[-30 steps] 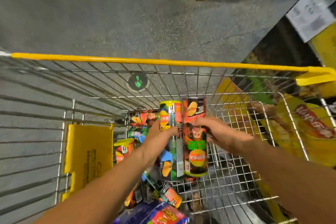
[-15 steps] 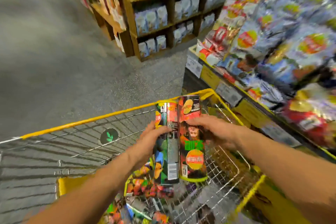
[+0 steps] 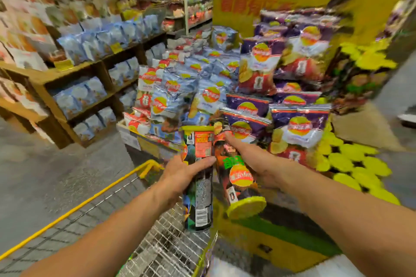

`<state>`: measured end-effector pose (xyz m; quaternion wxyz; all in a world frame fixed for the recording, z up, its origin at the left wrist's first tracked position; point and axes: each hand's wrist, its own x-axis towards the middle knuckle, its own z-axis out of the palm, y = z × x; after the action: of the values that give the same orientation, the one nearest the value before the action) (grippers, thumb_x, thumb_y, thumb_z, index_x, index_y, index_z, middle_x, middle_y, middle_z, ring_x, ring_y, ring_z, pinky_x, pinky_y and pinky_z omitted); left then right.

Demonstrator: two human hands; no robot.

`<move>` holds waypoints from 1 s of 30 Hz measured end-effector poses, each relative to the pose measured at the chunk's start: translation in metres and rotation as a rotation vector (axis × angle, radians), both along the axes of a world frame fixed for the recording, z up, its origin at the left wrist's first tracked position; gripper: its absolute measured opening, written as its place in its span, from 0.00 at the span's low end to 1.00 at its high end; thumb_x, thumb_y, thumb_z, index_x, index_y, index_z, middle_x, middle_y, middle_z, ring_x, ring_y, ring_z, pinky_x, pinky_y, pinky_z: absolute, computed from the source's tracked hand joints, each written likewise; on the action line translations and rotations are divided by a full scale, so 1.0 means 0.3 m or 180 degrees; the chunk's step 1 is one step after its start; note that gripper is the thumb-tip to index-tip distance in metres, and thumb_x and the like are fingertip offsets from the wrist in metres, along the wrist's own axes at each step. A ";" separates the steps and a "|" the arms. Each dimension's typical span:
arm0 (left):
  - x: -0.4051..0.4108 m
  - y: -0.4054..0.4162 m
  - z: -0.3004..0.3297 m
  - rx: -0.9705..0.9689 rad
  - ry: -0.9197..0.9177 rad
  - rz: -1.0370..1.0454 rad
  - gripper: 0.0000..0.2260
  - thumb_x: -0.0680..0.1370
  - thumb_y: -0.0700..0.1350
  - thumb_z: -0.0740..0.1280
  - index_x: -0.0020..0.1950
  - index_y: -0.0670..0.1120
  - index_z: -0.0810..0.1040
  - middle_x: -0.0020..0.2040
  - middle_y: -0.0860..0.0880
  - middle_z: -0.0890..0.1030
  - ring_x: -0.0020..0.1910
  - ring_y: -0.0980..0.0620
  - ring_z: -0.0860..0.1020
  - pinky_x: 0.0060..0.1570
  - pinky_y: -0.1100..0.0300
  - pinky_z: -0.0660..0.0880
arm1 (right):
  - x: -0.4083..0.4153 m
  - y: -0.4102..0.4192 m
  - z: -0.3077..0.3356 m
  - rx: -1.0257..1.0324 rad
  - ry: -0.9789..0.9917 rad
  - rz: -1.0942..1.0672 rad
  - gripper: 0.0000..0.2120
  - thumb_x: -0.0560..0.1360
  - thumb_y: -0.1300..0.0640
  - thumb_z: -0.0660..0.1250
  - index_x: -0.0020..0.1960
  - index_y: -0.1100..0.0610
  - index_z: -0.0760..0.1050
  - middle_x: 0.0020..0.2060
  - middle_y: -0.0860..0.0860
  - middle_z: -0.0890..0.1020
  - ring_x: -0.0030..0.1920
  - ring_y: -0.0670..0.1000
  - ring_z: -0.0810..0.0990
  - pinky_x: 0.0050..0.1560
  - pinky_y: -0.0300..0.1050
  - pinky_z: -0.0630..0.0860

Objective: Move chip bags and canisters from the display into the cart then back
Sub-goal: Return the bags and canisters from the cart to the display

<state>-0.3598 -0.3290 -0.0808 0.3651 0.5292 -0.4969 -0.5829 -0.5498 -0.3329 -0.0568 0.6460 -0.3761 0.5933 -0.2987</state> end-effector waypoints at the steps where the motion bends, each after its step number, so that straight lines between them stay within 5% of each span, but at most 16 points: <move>1: -0.085 -0.016 0.017 -0.0090 -0.0094 0.0059 0.16 0.66 0.54 0.79 0.49 0.51 0.83 0.45 0.53 0.87 0.44 0.55 0.84 0.48 0.58 0.78 | -0.086 0.021 0.027 0.0119 -0.0089 0.0091 0.33 0.69 0.33 0.71 0.64 0.56 0.79 0.58 0.59 0.83 0.56 0.60 0.82 0.62 0.56 0.76; 3: -0.207 -0.053 0.037 -0.0269 -0.0146 0.0189 0.29 0.58 0.65 0.79 0.52 0.51 0.84 0.46 0.54 0.86 0.46 0.53 0.84 0.52 0.55 0.79 | -0.235 0.062 0.061 0.0186 -0.0289 0.0541 0.28 0.72 0.43 0.73 0.68 0.54 0.75 0.65 0.59 0.79 0.65 0.61 0.77 0.67 0.62 0.71; 6: -0.408 -0.099 0.074 -0.0414 -0.0228 0.0119 0.43 0.50 0.74 0.76 0.58 0.51 0.81 0.50 0.54 0.86 0.51 0.51 0.83 0.58 0.47 0.78 | -0.456 0.121 0.117 0.0098 -0.0205 0.0902 0.25 0.76 0.58 0.72 0.70 0.50 0.68 0.55 0.52 0.83 0.51 0.53 0.84 0.46 0.52 0.82; 8: -0.550 -0.095 0.126 -0.0557 -0.0174 0.0020 0.37 0.52 0.69 0.78 0.55 0.50 0.82 0.48 0.53 0.86 0.50 0.52 0.84 0.57 0.49 0.78 | -0.583 0.141 0.153 -0.0060 0.0109 0.0764 0.27 0.73 0.55 0.75 0.68 0.49 0.69 0.49 0.50 0.83 0.43 0.51 0.84 0.38 0.45 0.77; 11: -0.765 -0.092 0.179 -0.0664 -0.0110 -0.0146 0.31 0.57 0.63 0.80 0.54 0.50 0.80 0.47 0.53 0.86 0.49 0.52 0.83 0.54 0.52 0.78 | -0.762 0.163 0.211 -0.0239 0.0515 0.0256 0.28 0.63 0.46 0.80 0.60 0.52 0.77 0.52 0.52 0.85 0.54 0.59 0.83 0.58 0.56 0.76; 14: -0.924 -0.094 0.211 -0.0773 0.0060 -0.0348 0.35 0.58 0.66 0.79 0.59 0.52 0.76 0.51 0.55 0.84 0.52 0.51 0.82 0.56 0.51 0.77 | -0.916 0.186 0.280 -0.0413 0.0977 -0.0206 0.17 0.67 0.42 0.76 0.49 0.52 0.80 0.34 0.41 0.82 0.37 0.43 0.79 0.41 0.40 0.75; 15: -0.977 -0.093 0.222 -0.0785 0.0090 -0.0429 0.36 0.59 0.67 0.78 0.60 0.53 0.74 0.52 0.57 0.83 0.53 0.53 0.81 0.57 0.51 0.76 | -0.976 0.204 0.306 -0.0385 0.1062 -0.0273 0.20 0.65 0.40 0.76 0.51 0.51 0.81 0.37 0.41 0.83 0.39 0.43 0.79 0.42 0.42 0.77; 18: -1.119 -0.083 0.270 -0.0898 0.0114 -0.0789 0.17 0.71 0.53 0.76 0.54 0.57 0.73 0.45 0.65 0.80 0.46 0.64 0.79 0.51 0.59 0.74 | -1.168 0.257 0.339 -0.0084 0.1097 -0.0325 0.30 0.62 0.38 0.76 0.60 0.48 0.79 0.58 0.51 0.83 0.58 0.55 0.82 0.61 0.58 0.78; 20: -1.174 -0.097 0.290 -0.1038 -0.0023 -0.0904 0.12 0.72 0.49 0.76 0.51 0.55 0.76 0.43 0.62 0.83 0.46 0.61 0.81 0.47 0.62 0.76 | -1.249 0.281 0.355 0.0130 0.1207 -0.0257 0.28 0.68 0.40 0.74 0.63 0.52 0.77 0.56 0.55 0.85 0.56 0.57 0.84 0.60 0.56 0.79; 22: -1.231 -0.128 0.307 -0.1193 -0.0111 -0.0911 0.14 0.70 0.50 0.78 0.51 0.54 0.77 0.46 0.58 0.83 0.47 0.56 0.82 0.45 0.60 0.76 | -1.323 0.290 0.369 0.0337 0.1463 -0.0306 0.29 0.67 0.42 0.76 0.62 0.56 0.76 0.53 0.59 0.85 0.50 0.58 0.85 0.54 0.52 0.80; 26: -1.325 -0.241 0.323 -0.1418 -0.0236 -0.1088 0.27 0.68 0.48 0.80 0.61 0.53 0.70 0.53 0.54 0.81 0.51 0.55 0.80 0.47 0.59 0.76 | -1.424 0.236 0.397 0.0537 0.2287 -0.0068 0.39 0.52 0.47 0.79 0.60 0.58 0.75 0.52 0.59 0.85 0.49 0.57 0.85 0.57 0.54 0.81; 30: -1.404 -0.365 0.337 -0.1444 -0.0201 -0.1222 0.30 0.69 0.49 0.79 0.66 0.52 0.69 0.57 0.54 0.80 0.56 0.53 0.80 0.55 0.54 0.77 | -1.487 0.146 0.453 0.0450 0.3273 0.0043 0.29 0.60 0.46 0.78 0.58 0.55 0.77 0.50 0.51 0.83 0.50 0.51 0.83 0.53 0.47 0.82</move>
<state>-0.7810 -0.4385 0.0203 0.3415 0.3483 -0.7165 -0.4987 -0.9960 -0.2891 0.0792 0.2968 -0.4335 0.8503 -0.0303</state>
